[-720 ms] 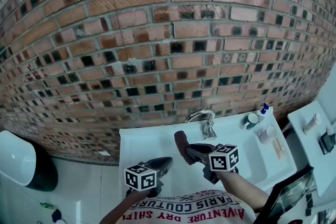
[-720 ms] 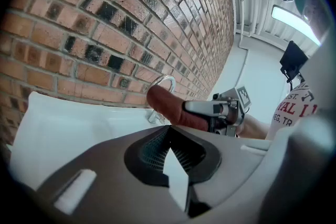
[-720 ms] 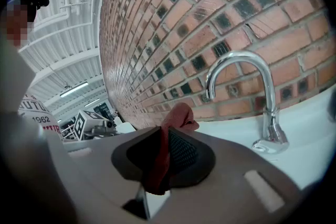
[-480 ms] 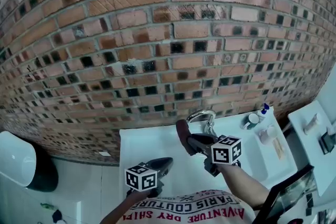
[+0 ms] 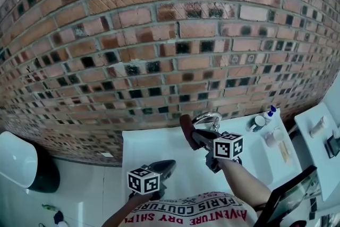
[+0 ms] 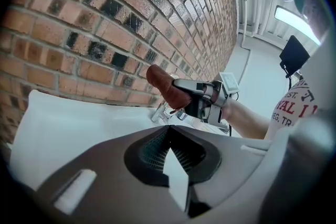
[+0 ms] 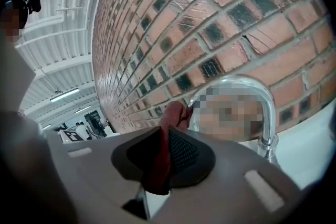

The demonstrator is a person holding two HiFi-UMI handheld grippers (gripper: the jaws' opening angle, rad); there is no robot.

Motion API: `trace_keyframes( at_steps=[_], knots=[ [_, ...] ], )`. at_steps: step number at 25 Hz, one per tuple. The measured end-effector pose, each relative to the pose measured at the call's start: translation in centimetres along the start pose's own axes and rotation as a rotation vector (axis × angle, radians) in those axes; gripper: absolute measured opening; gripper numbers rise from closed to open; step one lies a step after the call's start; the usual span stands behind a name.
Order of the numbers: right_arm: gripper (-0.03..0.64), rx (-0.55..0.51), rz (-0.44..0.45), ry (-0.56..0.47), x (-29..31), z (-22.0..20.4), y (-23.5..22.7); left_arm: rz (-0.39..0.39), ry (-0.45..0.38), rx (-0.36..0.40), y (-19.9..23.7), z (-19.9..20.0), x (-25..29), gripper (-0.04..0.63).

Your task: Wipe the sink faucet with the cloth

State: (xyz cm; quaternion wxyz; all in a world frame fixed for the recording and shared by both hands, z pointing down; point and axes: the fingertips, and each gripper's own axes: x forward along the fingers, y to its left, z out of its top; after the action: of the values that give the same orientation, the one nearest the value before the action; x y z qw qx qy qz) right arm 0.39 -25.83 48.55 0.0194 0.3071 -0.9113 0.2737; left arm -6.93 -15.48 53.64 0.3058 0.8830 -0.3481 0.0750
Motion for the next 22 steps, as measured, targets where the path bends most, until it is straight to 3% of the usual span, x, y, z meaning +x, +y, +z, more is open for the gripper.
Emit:
trace_keyframes(
  at_steps=[8, 22],
  knots=[
    [0.046, 0.037, -0.059, -0.001, 0.3, -1.0, -2.6, 0.005, 0.008, -0.014, 0.6, -0.2, 0.4, 0.0],
    [0.046, 0.071, -0.051, -0.048, -0.2, 0.6, -3.0, 0.011, 0.01, -0.014, 0.8, -0.3, 0.6, 0.0]
  ],
)
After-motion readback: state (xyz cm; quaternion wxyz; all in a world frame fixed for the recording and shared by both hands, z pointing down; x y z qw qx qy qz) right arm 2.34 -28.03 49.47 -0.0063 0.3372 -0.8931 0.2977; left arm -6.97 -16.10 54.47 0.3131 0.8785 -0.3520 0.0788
